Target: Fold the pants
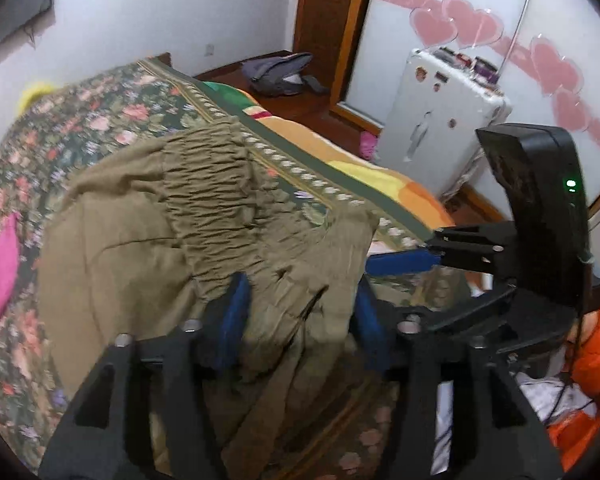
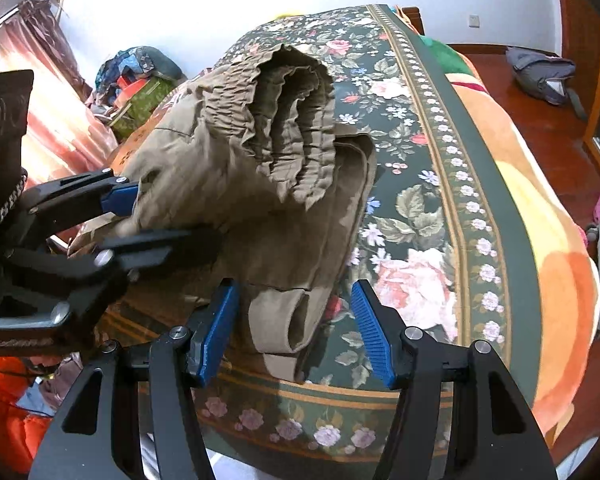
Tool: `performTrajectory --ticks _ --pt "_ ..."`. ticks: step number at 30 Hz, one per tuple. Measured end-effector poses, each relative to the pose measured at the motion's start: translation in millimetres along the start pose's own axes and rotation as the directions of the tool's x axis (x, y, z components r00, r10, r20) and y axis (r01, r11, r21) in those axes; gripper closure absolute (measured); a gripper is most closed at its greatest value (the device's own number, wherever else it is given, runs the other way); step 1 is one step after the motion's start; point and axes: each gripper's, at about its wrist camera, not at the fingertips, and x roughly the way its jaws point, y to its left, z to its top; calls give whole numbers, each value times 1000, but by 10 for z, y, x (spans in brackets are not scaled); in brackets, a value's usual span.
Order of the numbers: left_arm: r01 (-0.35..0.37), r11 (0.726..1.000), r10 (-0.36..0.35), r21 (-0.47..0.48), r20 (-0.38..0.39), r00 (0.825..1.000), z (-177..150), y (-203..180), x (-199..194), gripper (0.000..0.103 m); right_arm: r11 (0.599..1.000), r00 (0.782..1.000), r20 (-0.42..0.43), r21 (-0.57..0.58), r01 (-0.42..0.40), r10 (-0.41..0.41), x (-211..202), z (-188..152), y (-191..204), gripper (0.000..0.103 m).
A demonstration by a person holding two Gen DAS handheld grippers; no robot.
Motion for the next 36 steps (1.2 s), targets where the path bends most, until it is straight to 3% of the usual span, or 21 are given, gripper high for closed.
performTrajectory --ticks 1,2,9,14,19,25,29,33,36 --pt "35 999 -35 -13 -4 999 3 2 -6 30 1000 1000 -1 1 8 -8 -25 13 -21 48" --pt "46 999 -46 -16 -3 999 4 -1 -15 29 1000 1000 2 0 22 -22 -78 -9 -32 48" --pt "37 999 -37 -32 0 999 32 -7 -138 29 993 991 66 11 114 -114 -421 75 -177 47" --pt "43 995 -38 -84 60 997 54 150 -482 29 992 984 124 12 127 -128 -603 161 -128 47" --pt "-70 988 86 -140 109 990 92 486 -726 29 996 981 176 -19 88 -84 -649 322 31 47" --pt "-244 942 257 -231 27 966 -40 995 -537 29 997 987 158 -71 23 -11 -385 405 296 47" --pt "-243 929 244 -278 -34 969 -258 1171 -299 27 995 996 93 -97 13 -4 -121 341 380 47" --pt "-157 901 156 -404 -34 987 -448 1428 -160 15 997 999 42 -78 3 0 40 182 282 47" --pt "-140 899 132 -415 -47 990 -395 1472 -188 16 999 999 33 -31 -14 15 49 117 175 38"
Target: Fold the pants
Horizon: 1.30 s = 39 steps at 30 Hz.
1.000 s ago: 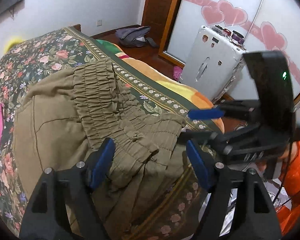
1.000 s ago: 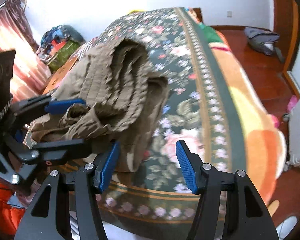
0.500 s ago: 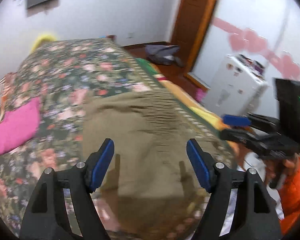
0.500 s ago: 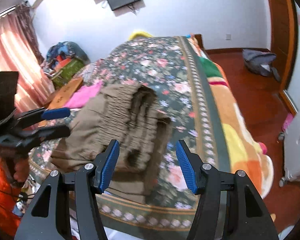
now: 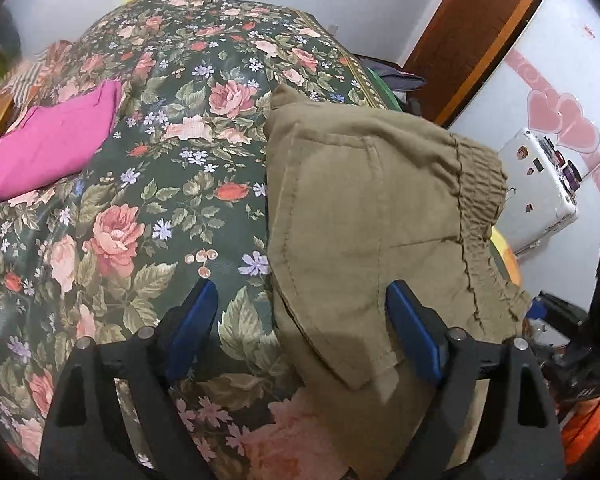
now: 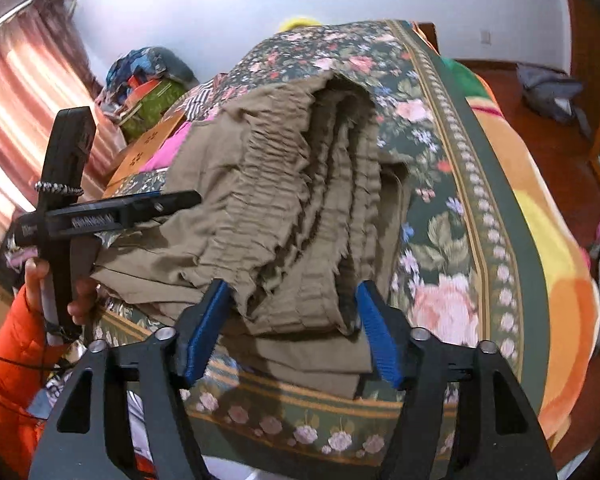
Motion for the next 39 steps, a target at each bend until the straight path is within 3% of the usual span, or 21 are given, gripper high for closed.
performTrajectory --ticks 6,9,13,18,21,25,28,35,39 --pt "-59 992 54 116 48 997 256 -143 -145 16 1000 1000 -6 -6 9 -10 2 -54 4 35" --pt "-42 992 33 119 75 997 497 -92 -183 16 1000 1000 -5 2 1 -1 -4 -62 -27 33" --pt "-118 980 104 158 94 990 924 -65 -37 16 1000 1000 -2 -10 7 -7 -11 -61 -35 33" --pt "-207 940 191 271 84 978 1370 -215 347 16 999 999 -3 -16 47 -47 -5 -31 -97 33" --pt "-217 921 215 323 43 976 1606 -278 704 16 998 998 -13 -7 67 -67 28 -16 -180 33" --pt "-224 900 255 373 -34 966 1737 -312 1189 16 997 997 -15 4 79 -79 61 33 -298 33" --pt "-232 868 289 439 -68 955 1709 -292 1466 16 994 994 -20 4 106 -106 113 98 -405 33" --pt "-200 897 268 395 -125 955 1651 124 1557 21 983 982 -53 -48 180 -182 285 327 -674 33" --pt "-196 928 249 317 -137 959 1541 472 1418 21 971 973 -64 -101 216 -223 430 555 -818 33"
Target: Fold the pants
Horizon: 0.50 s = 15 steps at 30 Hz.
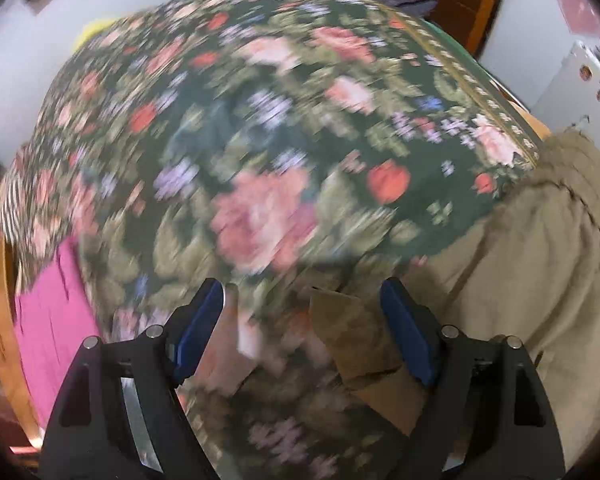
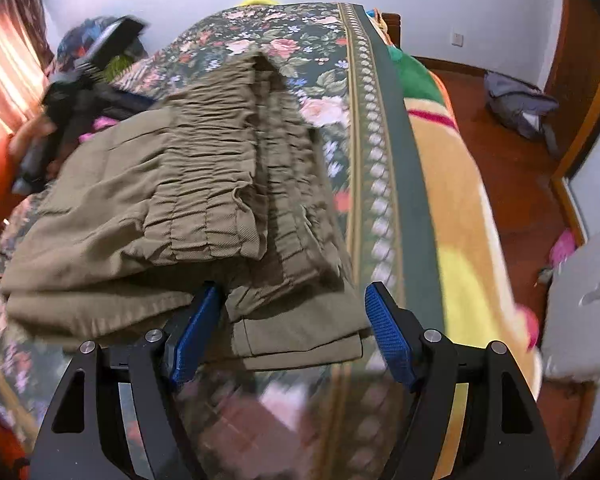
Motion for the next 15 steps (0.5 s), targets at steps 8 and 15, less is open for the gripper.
performTrajectory --ticks 8,15 --pt "7 990 -2 -142 37 999 -573 369 -337 21 997 1000 -19 -79 11 -13 426 553 -133 33" --pt "1 973 16 -231 69 998 -1025 396 -626 21 993 1000 -22 -116 -23 21 643 861 17 34"
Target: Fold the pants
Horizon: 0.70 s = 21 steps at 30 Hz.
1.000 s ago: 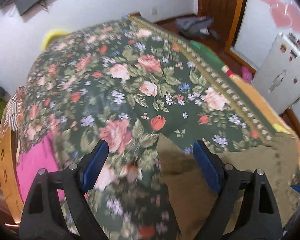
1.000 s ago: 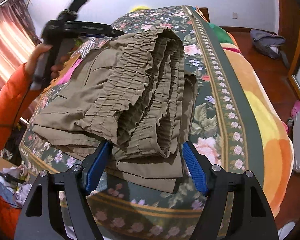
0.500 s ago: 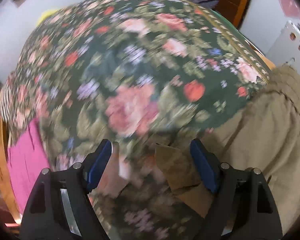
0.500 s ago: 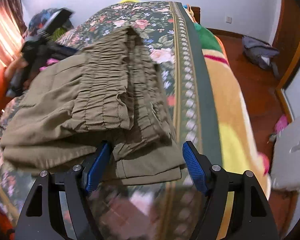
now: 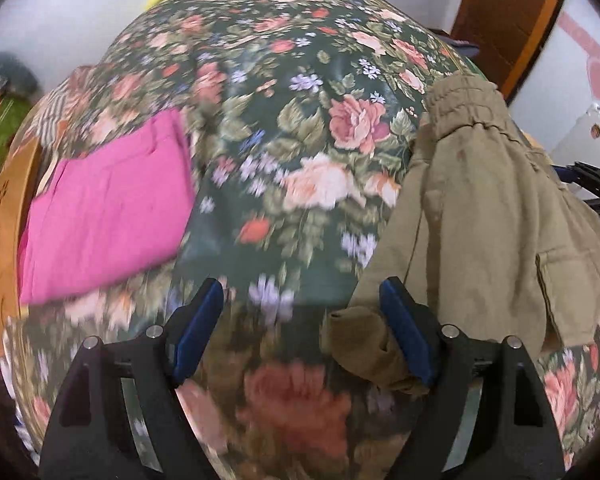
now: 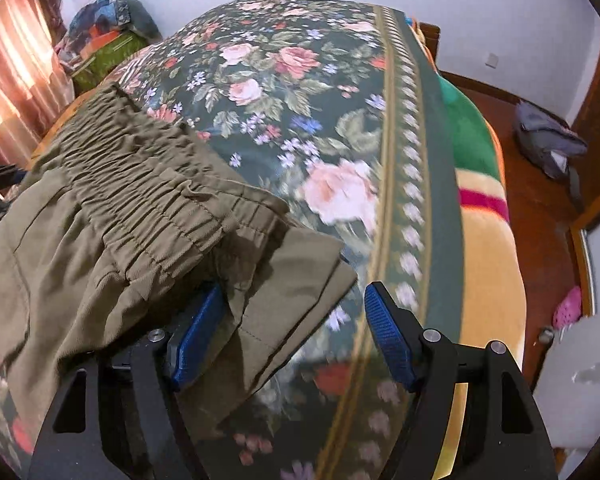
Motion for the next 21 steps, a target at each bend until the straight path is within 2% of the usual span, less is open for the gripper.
performTrajectory --ticks 5,9,11,14,18,21 --pt "21 996 -20 -88 13 1000 -212 20 -129 21 999 999 12 -26 41 -40 -72 54 58 34" --pt "10 997 -7 -73 41 999 -208 -35 -300 33 998 998 28 17 57 -57 -272 16 -39 34" --pt "-5 998 10 -59 87 996 -154 -57 -490 34 998 997 53 36 58 -60 -438 2 -69 34" --pt "11 998 -1 -59 159 987 -59 -54 -755 34 997 991 112 42 66 -70 -754 -38 -27 33" --pt "63 997 -54 -33 215 975 68 -163 -942 34 999 985 169 50 14 -22 -993 -78 147 33" --pt "97 995 -96 6 212 973 190 -339 -838 34 999 983 184 34 -35 28 -1035 -153 377 33"
